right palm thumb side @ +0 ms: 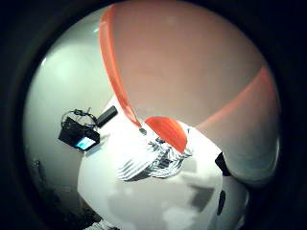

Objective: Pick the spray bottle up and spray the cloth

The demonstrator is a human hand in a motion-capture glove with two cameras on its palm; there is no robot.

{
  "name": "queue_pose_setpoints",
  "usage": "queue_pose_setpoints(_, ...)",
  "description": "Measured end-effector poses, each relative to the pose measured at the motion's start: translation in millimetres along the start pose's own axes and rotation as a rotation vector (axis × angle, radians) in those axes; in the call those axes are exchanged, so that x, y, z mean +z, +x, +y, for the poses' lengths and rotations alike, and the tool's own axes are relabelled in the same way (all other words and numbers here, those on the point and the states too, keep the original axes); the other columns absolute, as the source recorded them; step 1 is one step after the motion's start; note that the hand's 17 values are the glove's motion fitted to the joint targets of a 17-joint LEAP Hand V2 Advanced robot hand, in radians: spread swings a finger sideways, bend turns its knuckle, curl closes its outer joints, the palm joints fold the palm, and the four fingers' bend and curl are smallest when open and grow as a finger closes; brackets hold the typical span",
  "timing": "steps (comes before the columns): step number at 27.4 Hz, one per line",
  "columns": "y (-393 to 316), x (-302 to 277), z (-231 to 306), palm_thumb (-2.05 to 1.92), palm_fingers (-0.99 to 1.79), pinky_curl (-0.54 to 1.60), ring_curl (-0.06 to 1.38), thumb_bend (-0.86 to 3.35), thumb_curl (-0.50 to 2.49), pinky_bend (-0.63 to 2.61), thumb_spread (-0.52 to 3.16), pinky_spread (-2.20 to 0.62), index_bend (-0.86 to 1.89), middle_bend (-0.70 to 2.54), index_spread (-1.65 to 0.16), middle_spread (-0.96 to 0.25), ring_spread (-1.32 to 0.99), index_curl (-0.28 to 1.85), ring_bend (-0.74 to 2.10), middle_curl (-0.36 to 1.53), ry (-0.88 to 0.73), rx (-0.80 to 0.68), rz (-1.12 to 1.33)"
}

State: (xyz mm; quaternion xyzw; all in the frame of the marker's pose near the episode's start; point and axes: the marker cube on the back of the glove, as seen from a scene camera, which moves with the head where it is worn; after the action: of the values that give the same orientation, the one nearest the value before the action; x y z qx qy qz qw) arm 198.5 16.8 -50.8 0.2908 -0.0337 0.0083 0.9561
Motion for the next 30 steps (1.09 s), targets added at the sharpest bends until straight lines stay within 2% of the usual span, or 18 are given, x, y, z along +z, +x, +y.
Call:
queue_pose_setpoints(6, -14.4, -5.3, -18.2, 1.13, 1.19, 0.42, 0.43, 0.04, 0.6, 0.5, 0.34, -0.25, 0.19, 0.41, -0.23, -0.14, -0.17, 0.5, 0.51, 0.46, -0.013, -0.077, 0.242)
queue_pose_setpoints(20, -35.7, -14.8, -29.2, 1.15, 1.2, 0.44, 0.45, -0.02, 0.66, 0.5, 0.29, -0.26, 0.18, 0.4, -0.23, -0.15, -0.18, 0.53, 0.47, 0.49, -0.016, -0.147, 0.338)
queue_pose_setpoints(24, -36.4, -34.6, -32.1, 1.15, 1.21, 0.44, 0.46, -0.03, 0.67, 0.49, 0.29, -0.27, 0.18, 0.4, -0.23, -0.16, -0.18, 0.54, 0.47, 0.5, 0.042, -0.115, 0.172)
queue_pose_setpoints(30, -31.1, -77.4, -47.8, 1.14, 1.2, 0.44, 0.47, -0.03, 0.69, 0.48, 0.28, -0.28, 0.17, 0.4, -0.24, -0.16, -0.19, 0.54, 0.47, 0.51, 0.166, 0.062, -0.294)
